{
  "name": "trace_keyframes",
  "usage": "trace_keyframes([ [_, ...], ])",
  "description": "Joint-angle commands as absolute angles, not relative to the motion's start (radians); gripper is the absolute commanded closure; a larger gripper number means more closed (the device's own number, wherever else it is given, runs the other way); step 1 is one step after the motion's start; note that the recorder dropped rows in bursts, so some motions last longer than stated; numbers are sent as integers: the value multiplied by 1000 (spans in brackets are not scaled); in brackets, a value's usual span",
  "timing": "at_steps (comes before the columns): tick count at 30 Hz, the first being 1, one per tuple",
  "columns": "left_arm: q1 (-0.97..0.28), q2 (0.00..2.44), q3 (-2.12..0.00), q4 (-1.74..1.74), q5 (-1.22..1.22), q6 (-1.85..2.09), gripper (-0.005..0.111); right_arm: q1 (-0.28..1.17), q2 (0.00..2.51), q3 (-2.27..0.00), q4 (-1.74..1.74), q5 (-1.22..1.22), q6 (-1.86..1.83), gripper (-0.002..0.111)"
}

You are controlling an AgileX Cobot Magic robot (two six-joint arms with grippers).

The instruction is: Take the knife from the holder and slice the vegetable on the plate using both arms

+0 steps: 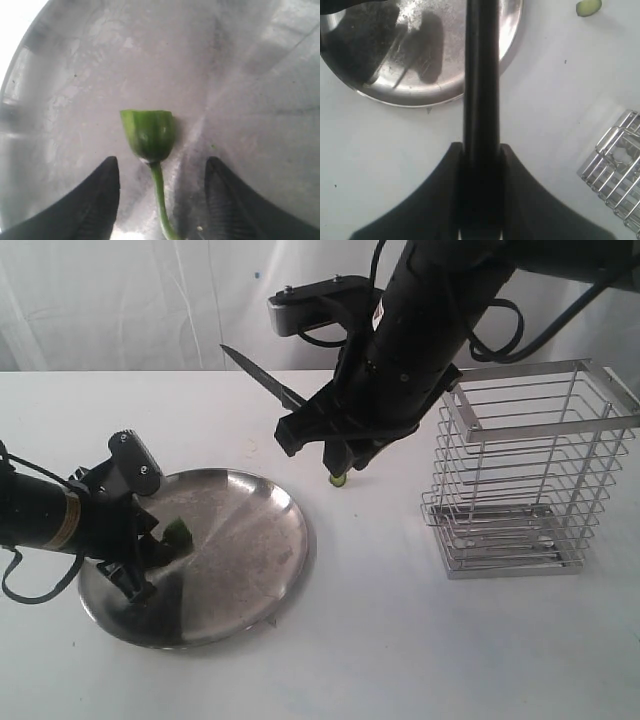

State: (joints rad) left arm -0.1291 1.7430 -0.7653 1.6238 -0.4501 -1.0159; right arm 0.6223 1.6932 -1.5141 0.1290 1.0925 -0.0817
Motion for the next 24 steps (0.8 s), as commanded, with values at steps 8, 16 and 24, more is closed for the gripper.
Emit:
trace_keyframes([
  [8,-130,1564,-782,1612,-378,-1112,56,618,1683,-1511,139,1100,-93,108],
  [16,-111,1389,-789,1596,-55,-1368,107,753,1722,-1511,131,1123,-43,108],
  [24,-22,1519,-807,1473,-98,-1557,107,899,1912,-1511,108,1050,121,108],
])
